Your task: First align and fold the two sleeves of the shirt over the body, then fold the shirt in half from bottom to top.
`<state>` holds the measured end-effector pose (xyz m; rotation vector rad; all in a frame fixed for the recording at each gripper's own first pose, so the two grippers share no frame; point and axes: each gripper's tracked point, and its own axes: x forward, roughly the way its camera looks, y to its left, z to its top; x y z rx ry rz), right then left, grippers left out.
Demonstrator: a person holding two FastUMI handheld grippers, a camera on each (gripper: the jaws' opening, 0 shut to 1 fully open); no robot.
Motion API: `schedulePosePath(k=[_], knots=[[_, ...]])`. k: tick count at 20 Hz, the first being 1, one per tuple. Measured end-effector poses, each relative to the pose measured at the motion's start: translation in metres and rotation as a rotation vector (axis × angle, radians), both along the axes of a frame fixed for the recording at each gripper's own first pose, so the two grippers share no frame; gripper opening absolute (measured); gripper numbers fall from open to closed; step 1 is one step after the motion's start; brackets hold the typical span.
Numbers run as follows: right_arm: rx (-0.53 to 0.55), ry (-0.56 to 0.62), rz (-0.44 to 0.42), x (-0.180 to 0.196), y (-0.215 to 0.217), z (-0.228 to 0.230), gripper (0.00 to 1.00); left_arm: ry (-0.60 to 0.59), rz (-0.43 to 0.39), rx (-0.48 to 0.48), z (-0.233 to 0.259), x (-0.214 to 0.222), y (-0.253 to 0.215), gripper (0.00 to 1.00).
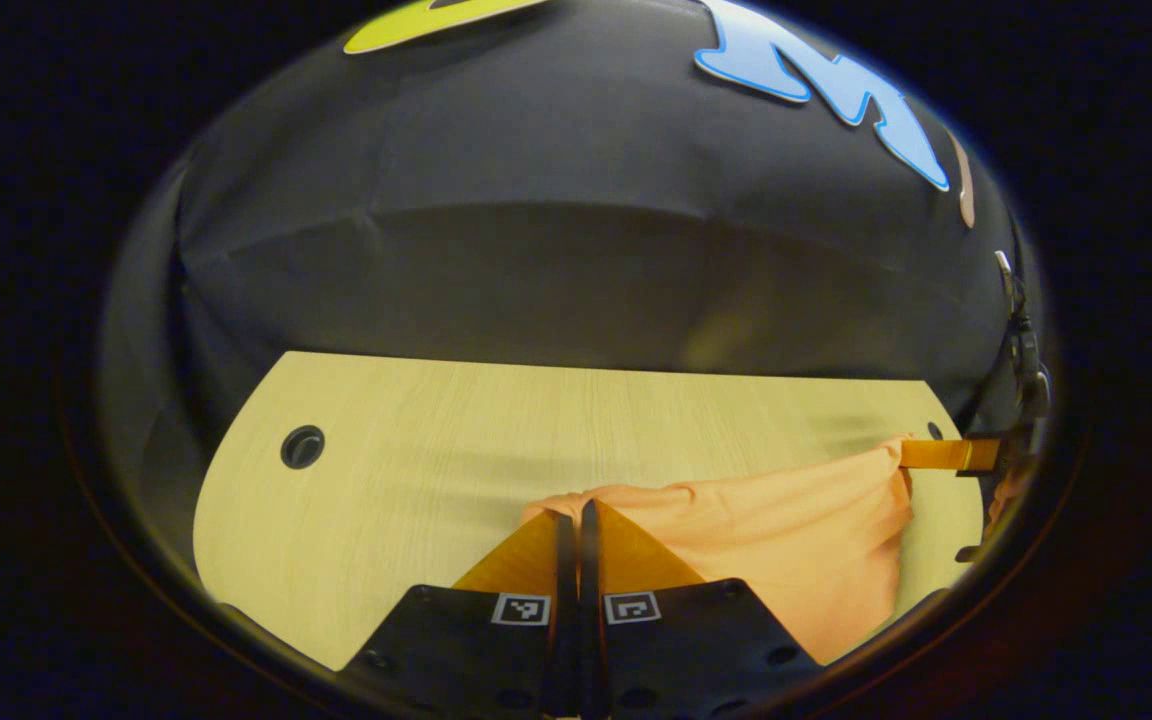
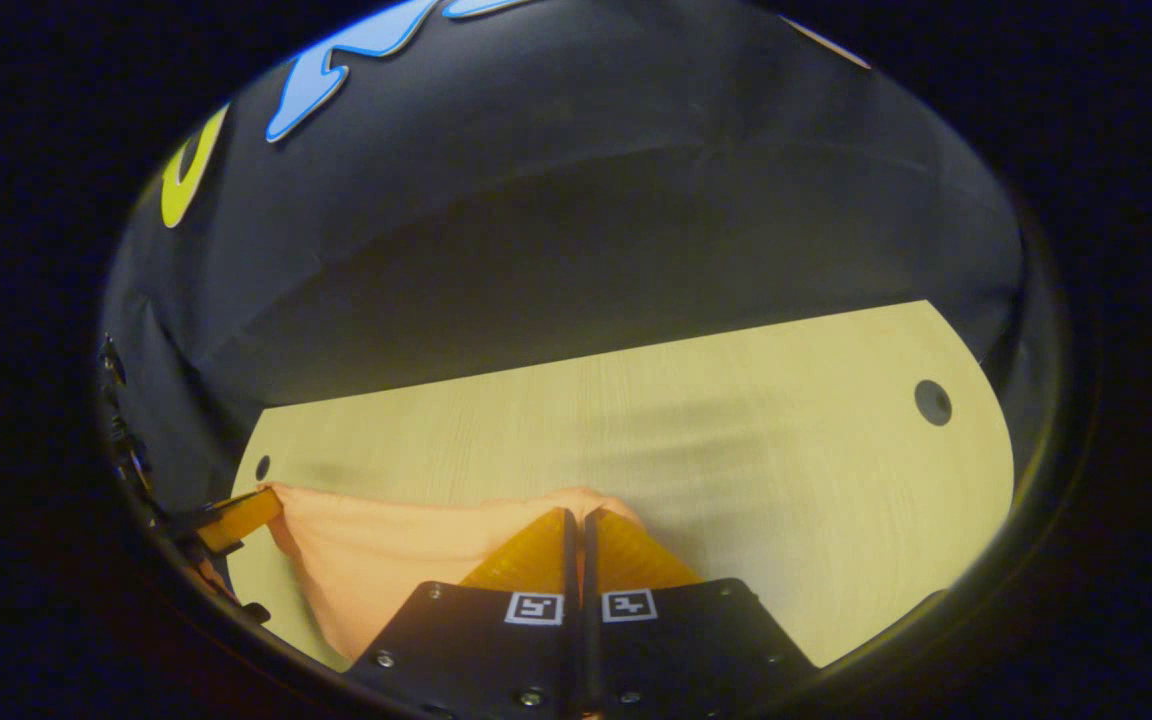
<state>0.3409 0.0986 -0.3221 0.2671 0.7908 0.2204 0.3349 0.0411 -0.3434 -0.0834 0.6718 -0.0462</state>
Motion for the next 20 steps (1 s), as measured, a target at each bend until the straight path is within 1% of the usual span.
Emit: schedulePosePath(k=[2,4,7,10,11,12,13,14,15,16,17,18,20], knots=[[-0.008,0.005,0.006,0.007,0.001,-0.015,0.00,0.004,0.000,0.005,-0.015,0.008,0.001,0.05],[-0.026,0.015,0.018,0.003,0.002,-0.027,0.00,0.011,0.006,-0.002,-0.028,0.013,-0.001,0.05],[-0.052,0.027,0.034,0.001,0.001,-0.018,0.00,0.025,0.019,-0.016,-0.042,0.011,0.001,0.06],[-0.058,0.032,0.031,0.002,-0.002,-0.013,0.00,0.039,0.033,-0.021,-0.045,0.008,0.000,0.07],[-0.062,0.034,0.033,0.000,-0.003,-0.012,0.04,0.038,0.034,-0.029,-0.046,0.009,-0.001,0.10],[-0.068,0.035,0.032,0.000,-0.005,-0.011,0.08,0.035,0.043,-0.025,-0.042,0.008,0.000,0.17],[-0.067,0.031,0.030,-0.001,-0.005,-0.012,0.10,0.029,0.044,-0.026,-0.038,0.006,0.001,0.19],[-0.069,0.022,0.022,0.000,-0.007,-0.011,0.15,0.017,0.050,-0.015,-0.031,0.005,0.003,0.27],[-0.069,0.017,0.020,-0.002,-0.011,-0.006,0.18,0.004,0.046,-0.004,-0.021,-0.001,0.003,0.29],[-0.075,0.007,0.014,-0.003,-0.016,-0.001,0.46,-0.007,0.040,0.005,-0.010,-0.006,0.003,0.40],[-0.074,0.000,0.011,-0.004,-0.017,0.004,0.48,-0.016,0.037,0.017,0.001,-0.011,0.000,0.44],[-0.073,-0.006,0.006,-0.007,-0.022,0.011,0.48,-0.027,0.034,0.026,0.012,-0.017,-0.002,0.43],[-0.066,-0.018,0.003,-0.016,-0.024,0.025,0.48,-0.053,0.027,0.033,0.039,-0.033,-0.005,0.45]])
